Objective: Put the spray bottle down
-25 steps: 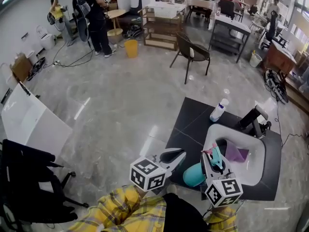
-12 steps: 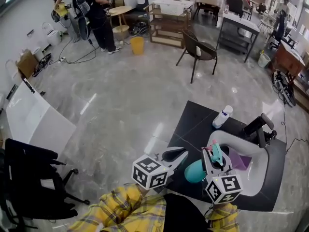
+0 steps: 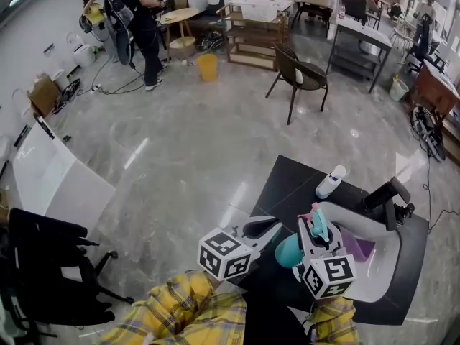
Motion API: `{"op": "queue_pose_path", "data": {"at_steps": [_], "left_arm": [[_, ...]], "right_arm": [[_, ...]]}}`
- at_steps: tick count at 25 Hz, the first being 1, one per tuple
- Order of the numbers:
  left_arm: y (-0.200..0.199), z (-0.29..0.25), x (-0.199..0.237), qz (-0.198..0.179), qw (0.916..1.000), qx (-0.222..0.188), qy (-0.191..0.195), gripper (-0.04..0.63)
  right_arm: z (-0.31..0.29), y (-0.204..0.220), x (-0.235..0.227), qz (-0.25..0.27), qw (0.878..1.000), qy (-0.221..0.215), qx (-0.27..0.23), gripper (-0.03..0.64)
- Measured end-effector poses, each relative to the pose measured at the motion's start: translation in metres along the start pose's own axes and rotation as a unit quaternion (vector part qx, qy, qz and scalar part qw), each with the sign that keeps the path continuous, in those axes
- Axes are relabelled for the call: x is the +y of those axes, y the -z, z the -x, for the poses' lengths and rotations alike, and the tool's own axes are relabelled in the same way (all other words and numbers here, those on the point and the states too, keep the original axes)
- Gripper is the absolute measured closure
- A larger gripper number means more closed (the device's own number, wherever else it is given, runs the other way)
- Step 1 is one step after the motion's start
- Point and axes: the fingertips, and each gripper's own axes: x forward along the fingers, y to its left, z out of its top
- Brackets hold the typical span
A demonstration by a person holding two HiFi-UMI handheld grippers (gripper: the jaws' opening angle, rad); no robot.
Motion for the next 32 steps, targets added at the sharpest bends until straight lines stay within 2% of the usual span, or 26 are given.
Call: {"op": "queue_pose_path", "data": {"at_steps": [9,16,23,32], "left_arm": [[-0.021,-0.024,0.027,-0.015,0.9997,-0.008,-0.016,0.568],[-0.026,-0.042,0.045,-0.01,0.9995,-0.012,-0.026,0.568],[-0.031,-0.053,0.063,-0.013,0.9991,-0.015,-0.038,0.568],[-0.042,-0.067,0.083,-0.034,0.9973,-0.031,-0.058,0.568]], "right_arm": [[-0.032,-0.008,-0.023,0.02,1.0,-0.004,-0.006,0.52],[-0.061,-0.01,-0.036,0.034,0.999,-0.003,-0.013,0.52],[-0.094,-0.022,-0.038,0.092,0.995,-0.008,-0.039,0.52],[-0.126,-0.024,-0.047,0.134,0.989,0.002,-0.069,0.52]]}}
